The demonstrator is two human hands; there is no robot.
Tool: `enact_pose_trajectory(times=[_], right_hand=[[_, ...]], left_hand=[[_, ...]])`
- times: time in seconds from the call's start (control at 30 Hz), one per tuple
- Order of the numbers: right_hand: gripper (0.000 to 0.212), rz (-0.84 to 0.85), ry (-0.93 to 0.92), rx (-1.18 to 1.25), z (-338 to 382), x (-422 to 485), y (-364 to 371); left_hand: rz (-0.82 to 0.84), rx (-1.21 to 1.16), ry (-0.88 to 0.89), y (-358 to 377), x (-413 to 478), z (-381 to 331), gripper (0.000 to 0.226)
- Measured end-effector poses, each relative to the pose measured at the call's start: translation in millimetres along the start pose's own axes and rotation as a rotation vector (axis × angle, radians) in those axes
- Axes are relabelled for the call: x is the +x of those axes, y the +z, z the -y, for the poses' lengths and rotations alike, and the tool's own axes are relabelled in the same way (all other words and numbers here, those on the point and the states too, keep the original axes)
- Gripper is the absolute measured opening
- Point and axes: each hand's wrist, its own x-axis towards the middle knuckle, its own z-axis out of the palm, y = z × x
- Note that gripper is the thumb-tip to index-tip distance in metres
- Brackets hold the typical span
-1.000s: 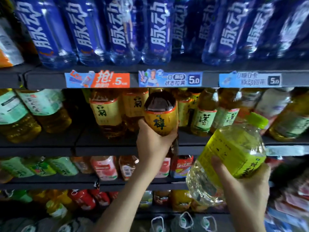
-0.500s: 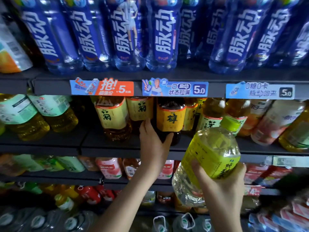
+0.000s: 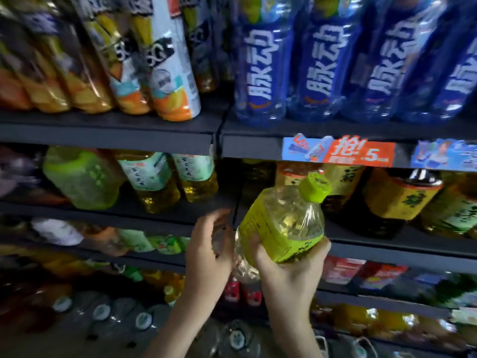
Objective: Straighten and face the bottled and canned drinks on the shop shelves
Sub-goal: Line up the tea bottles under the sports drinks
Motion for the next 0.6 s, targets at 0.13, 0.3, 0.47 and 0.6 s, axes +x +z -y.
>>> enact_pose_trajectory(times=[0.13, 0.3, 0.47, 0.6], right_hand=[[0.076, -0.069, -0.082, -0.013, -7, 2, 55], [0.075, -0.189, -0.085, -0.092, -19, 10, 83], [0.098, -0.114, -0.116, -0.371, -20, 22, 99], [0.091, 0.038, -0.139, -0.478, -27, 27, 91]], left_hand=[[0.298, -0.152, -0.028, -22, 15, 33, 0.047], [0.646, -0.248, -0.048, -19, 41, 40, 0.076], [0.582, -0.183, -0.146, 0, 52, 43, 0.059], [0.506, -0.117, -0.241, 17, 63, 48, 0.051]])
